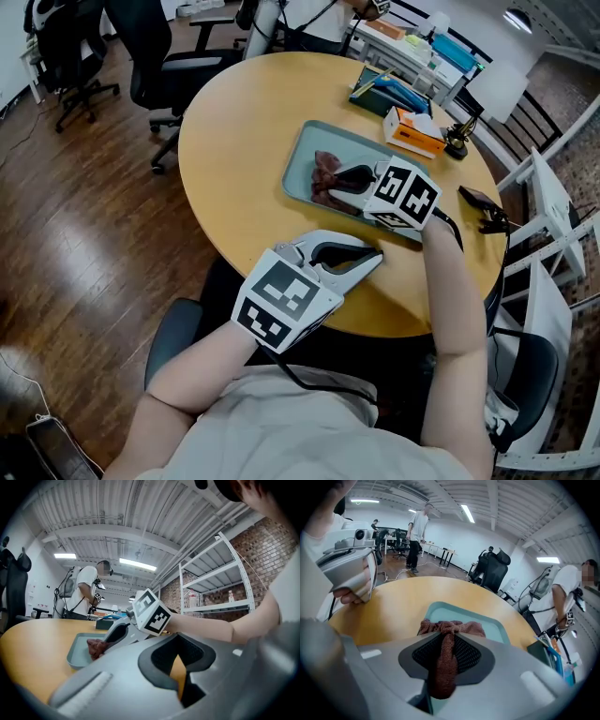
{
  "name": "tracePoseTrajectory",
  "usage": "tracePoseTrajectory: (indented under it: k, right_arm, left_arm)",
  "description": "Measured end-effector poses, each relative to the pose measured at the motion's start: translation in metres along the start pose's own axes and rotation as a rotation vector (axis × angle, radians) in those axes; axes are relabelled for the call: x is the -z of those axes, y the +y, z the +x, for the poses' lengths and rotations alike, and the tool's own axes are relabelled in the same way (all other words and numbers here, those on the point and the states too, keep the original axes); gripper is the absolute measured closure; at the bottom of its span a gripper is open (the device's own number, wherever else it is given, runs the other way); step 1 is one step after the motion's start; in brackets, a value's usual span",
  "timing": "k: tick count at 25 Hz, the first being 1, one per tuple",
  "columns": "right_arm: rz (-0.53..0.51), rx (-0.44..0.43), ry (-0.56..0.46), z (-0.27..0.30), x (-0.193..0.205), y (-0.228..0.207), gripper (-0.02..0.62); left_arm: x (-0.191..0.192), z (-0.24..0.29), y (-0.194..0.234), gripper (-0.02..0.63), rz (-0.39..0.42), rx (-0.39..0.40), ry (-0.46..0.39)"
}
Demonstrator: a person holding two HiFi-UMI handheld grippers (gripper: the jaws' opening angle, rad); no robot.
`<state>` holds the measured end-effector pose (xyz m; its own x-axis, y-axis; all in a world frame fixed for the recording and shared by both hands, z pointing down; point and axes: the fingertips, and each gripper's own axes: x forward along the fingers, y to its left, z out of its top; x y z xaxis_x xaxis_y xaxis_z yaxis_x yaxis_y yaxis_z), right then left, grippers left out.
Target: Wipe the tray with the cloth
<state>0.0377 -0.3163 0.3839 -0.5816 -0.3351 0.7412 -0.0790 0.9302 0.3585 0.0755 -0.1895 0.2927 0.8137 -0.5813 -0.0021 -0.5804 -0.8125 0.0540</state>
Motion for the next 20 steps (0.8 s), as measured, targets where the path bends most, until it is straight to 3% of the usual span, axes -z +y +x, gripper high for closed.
tracePoseTrajectory:
  k: [13,20]
  right_arm:
    - [0.152,0.101,0.074,-0.079,0.103,0.0,0.515]
    - [0.182,0.142,0.135,-0.105,0.141,-0.001,0.515]
  left_arm:
    - [0.0,0.005,-0.008,0.605,-0.007,0.024,0.007]
    - [0.002,0.011,-0.011,0.605,-0.01,0.032,0.018]
